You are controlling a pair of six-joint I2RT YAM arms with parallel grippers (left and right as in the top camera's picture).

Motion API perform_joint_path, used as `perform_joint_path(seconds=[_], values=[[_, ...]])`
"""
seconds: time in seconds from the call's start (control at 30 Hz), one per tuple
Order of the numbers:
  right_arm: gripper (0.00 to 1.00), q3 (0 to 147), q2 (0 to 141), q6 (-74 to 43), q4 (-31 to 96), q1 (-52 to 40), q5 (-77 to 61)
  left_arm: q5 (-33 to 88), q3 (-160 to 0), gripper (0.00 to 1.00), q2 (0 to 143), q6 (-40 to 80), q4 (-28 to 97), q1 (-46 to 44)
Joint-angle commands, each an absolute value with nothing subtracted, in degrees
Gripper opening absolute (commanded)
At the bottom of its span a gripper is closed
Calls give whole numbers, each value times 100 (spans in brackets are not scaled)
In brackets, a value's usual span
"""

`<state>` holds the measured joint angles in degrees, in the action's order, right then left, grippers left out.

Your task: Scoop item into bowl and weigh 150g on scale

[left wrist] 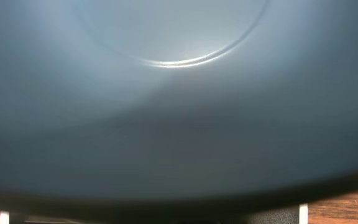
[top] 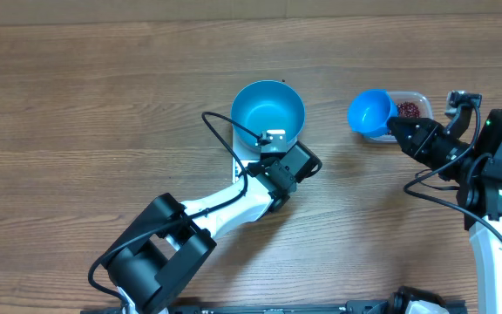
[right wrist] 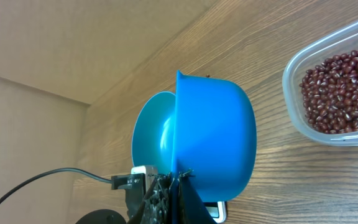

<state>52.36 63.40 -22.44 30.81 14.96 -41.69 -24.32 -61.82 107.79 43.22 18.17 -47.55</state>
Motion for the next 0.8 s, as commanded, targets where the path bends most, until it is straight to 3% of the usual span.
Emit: perform_joint_path(seconds=[0.0, 0.77], values=[[4, 5343, 6335, -2196, 3028, 1476, -4099, -2593, -6117, 4, 10847, 4215, 1789, -4764], [4, 5343, 6335, -2198, 3028, 1476, -4101, -2541, -6117, 4, 10932, 4239, 1721, -4764]])
